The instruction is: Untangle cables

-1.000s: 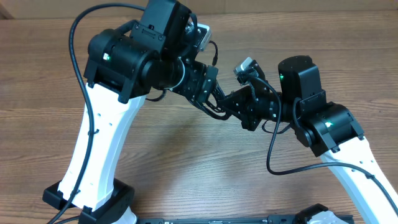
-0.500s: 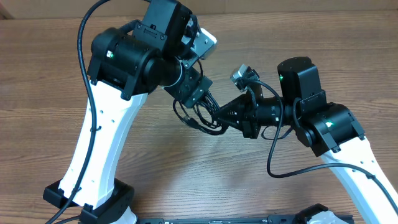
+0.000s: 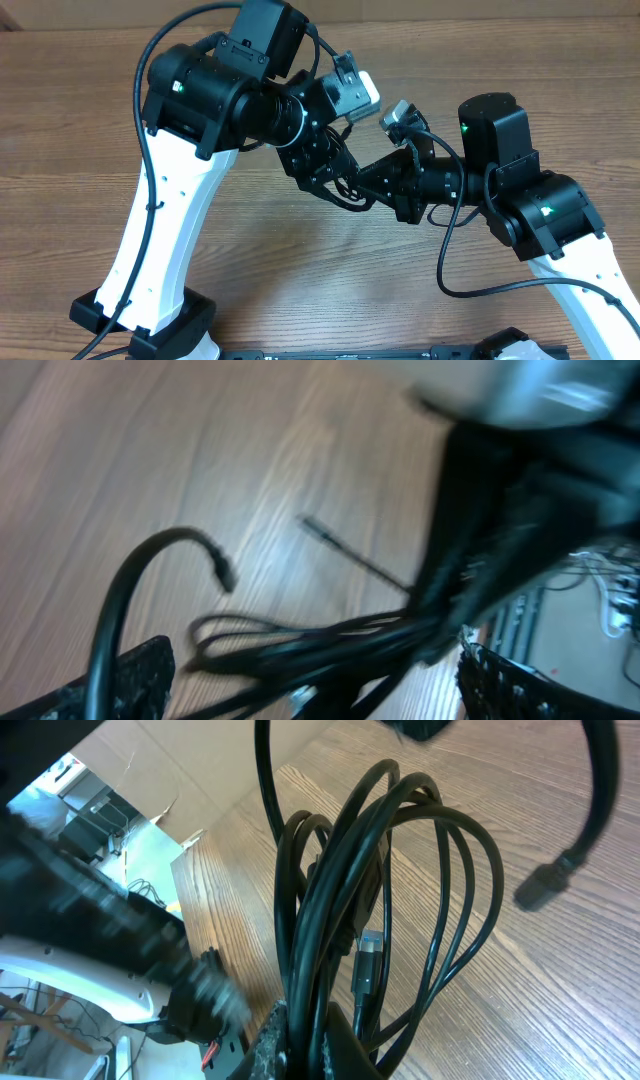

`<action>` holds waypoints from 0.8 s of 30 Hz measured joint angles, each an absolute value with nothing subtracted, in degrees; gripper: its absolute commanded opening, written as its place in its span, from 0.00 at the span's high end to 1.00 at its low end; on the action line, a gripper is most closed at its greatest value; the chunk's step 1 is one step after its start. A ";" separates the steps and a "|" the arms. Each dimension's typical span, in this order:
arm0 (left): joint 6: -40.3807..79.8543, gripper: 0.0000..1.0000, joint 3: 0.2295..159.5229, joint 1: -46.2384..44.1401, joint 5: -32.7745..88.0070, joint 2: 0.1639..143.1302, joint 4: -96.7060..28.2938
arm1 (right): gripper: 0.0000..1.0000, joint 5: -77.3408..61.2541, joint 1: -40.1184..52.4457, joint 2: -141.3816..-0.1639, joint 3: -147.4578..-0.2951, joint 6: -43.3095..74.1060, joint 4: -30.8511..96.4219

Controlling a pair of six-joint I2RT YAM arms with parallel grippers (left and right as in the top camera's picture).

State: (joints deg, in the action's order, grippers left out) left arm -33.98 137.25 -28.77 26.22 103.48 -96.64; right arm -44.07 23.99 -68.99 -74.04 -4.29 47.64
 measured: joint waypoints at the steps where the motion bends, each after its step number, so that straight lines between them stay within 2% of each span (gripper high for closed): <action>1: -34.85 0.10 136.84 -28.77 27.33 103.48 -96.66 | 0.96 -44.05 23.99 -68.99 -74.04 -4.29 47.64; 5: -38.09 0.15 133.27 -28.86 30.61 103.48 -96.44 | 0.96 -44.47 23.99 -68.99 -74.04 -4.27 47.59; 6: -38.68 0.20 131.92 -28.88 31.14 103.48 -96.44 | 0.96 -44.80 24.01 -68.99 -74.04 -4.27 47.53; 8: -39.40 0.41 129.05 -28.84 32.49 103.48 -96.14 | 0.96 -45.06 24.01 -68.99 -74.04 -4.23 47.64; 10: -40.03 0.57 126.65 -28.45 33.91 103.28 -96.36 | 0.96 -43.92 23.86 -69.08 -74.02 -4.27 48.01; 12: -41.12 0.64 124.49 -28.38 33.89 102.94 -96.68 | 0.96 -43.51 23.29 -69.08 -74.04 -4.25 47.03; 15: -42.39 0.64 122.19 -28.88 33.78 103.00 -96.95 | 0.96 -42.94 23.53 -68.95 -74.17 -4.54 46.41; 16: -42.46 0.72 122.04 -28.88 33.69 103.07 -96.82 | 0.96 -42.41 23.62 -68.95 -74.15 -4.49 46.61; 19: -42.63 0.85 121.97 -28.88 33.36 103.07 -96.36 | 0.96 -40.40 23.99 -68.93 -74.32 -4.51 46.83; 20: -42.63 0.95 121.97 -28.86 33.15 103.07 -96.18 | 0.96 -39.38 24.08 -68.88 -74.46 -4.51 47.13; 24: -42.33 0.96 121.97 -28.49 32.25 103.00 -94.89 | 0.96 -35.44 24.49 -68.66 -74.72 -4.54 47.31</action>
